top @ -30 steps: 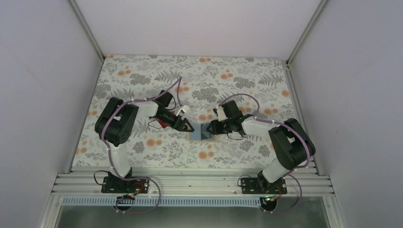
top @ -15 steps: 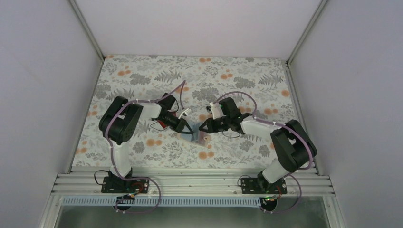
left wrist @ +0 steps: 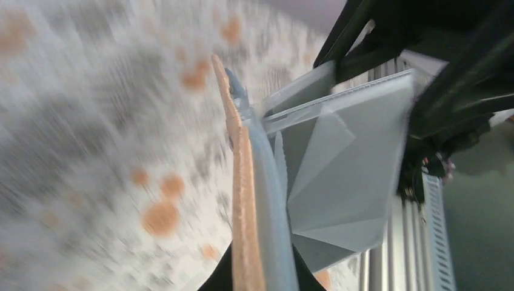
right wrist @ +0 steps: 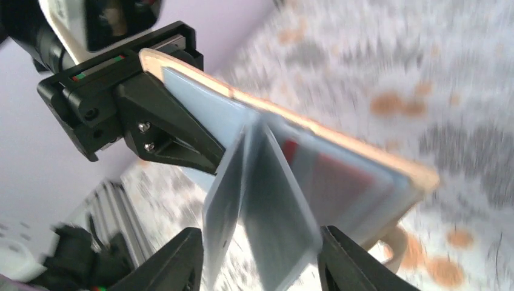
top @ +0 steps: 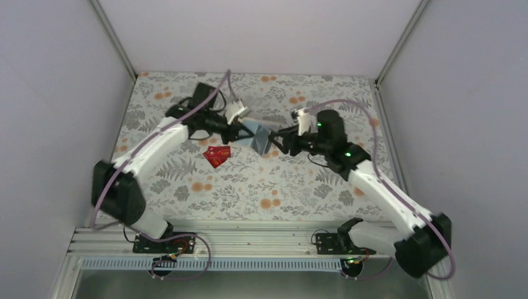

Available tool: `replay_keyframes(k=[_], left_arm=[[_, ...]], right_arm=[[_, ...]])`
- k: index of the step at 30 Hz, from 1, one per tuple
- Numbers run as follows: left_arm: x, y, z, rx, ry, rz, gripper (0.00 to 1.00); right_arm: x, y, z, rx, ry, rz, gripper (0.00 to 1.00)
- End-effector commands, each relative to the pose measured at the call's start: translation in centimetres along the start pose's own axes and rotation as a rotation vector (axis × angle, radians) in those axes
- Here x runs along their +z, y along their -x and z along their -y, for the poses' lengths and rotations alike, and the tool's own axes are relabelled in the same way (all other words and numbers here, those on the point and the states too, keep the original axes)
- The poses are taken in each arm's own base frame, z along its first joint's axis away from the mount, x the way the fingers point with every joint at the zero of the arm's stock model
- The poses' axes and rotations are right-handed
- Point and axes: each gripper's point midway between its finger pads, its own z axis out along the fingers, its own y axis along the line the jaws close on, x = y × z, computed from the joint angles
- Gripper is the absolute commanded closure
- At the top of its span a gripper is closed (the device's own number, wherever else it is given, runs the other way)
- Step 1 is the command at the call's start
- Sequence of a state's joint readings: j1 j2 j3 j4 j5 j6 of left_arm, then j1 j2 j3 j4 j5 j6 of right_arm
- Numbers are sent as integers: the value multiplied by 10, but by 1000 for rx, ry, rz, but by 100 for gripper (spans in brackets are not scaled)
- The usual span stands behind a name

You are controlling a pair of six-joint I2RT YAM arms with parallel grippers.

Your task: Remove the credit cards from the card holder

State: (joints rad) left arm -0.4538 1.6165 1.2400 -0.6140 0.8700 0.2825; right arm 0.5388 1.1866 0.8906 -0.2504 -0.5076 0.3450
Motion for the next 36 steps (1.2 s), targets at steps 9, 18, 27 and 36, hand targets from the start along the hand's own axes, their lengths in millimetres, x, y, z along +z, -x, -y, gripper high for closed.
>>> replay_keyframes(k=[9,18,27,36], left_arm=[[-170,115,152,507,250,302,98],[-197,120,179,524,283,377,98],[-200,129,180,463,271,421,98],[-196,120,194,498,194,405,98]], right_arm=[[-125,90,-122,-511,183,387,17],[-131,107,-180,-672,348,463,1],[-125,116,-202,-675,328,538,10],[-106,129,-183,-647,215,532,58]])
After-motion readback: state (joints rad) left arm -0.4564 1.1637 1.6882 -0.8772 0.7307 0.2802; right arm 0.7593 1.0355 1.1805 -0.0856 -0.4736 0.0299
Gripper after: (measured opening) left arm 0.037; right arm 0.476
